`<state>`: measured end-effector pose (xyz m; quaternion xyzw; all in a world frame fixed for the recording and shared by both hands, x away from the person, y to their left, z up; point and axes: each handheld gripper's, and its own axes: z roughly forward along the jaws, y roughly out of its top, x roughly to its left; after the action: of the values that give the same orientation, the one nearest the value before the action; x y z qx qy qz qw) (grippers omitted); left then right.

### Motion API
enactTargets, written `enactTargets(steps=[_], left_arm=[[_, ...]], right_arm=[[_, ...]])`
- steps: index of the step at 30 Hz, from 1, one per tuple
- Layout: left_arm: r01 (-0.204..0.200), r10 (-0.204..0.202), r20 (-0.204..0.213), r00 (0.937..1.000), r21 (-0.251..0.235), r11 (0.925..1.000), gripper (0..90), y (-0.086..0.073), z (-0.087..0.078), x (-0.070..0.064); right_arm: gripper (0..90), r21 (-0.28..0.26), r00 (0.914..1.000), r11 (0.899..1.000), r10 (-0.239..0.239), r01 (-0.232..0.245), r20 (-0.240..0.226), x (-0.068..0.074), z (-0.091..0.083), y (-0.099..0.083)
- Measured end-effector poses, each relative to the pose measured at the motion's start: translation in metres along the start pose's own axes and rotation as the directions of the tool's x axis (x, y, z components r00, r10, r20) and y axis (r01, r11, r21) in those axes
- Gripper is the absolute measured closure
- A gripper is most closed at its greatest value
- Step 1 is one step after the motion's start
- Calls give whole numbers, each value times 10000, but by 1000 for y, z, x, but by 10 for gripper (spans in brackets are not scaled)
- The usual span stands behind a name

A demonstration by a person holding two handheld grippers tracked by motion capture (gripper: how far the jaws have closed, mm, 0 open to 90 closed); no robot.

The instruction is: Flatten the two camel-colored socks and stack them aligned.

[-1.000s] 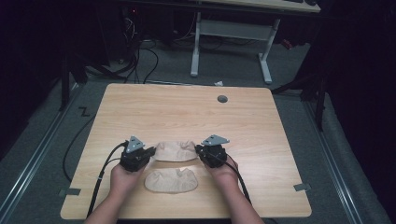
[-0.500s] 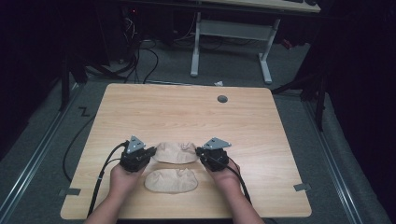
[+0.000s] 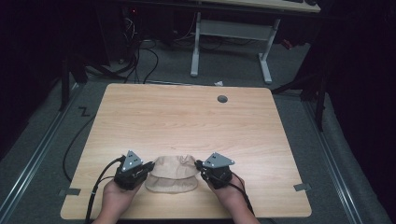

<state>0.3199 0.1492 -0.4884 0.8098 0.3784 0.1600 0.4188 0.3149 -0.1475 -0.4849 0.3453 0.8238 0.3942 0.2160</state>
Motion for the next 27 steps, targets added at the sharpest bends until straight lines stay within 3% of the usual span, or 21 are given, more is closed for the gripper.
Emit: enactTargets(steps=[8, 11, 16, 24, 27], left_arm=[[-227, 221, 159, 9996, 341, 9992, 871, -9, -14, -11], [-221, 222, -29, 9997, 555, 9982, 871, -14, -15, -6], [125, -117, -77, 9999, 994, 9950, 868, -23, -9, 7], [-133, 98, 265, 9996, 1378, 9904, 853, -26, -1, 1], [-208, 169, 266, 9995, 1527, 9881, 831, -27, 3, -1]], right_arm=[[848, 216, 9991, 9997, -85, 94, -411, 13, -11, -15], [848, 345, 9978, 9994, -19, 42, -663, 17, -7, -15], [847, 699, 9956, 9964, -429, 487, -829, 28, 3, -15], [844, 1037, 9964, 9938, -324, 405, -784, 22, 4, -20], [840, 1312, 9961, 9897, -484, 578, -739, 23, 5, -23]])
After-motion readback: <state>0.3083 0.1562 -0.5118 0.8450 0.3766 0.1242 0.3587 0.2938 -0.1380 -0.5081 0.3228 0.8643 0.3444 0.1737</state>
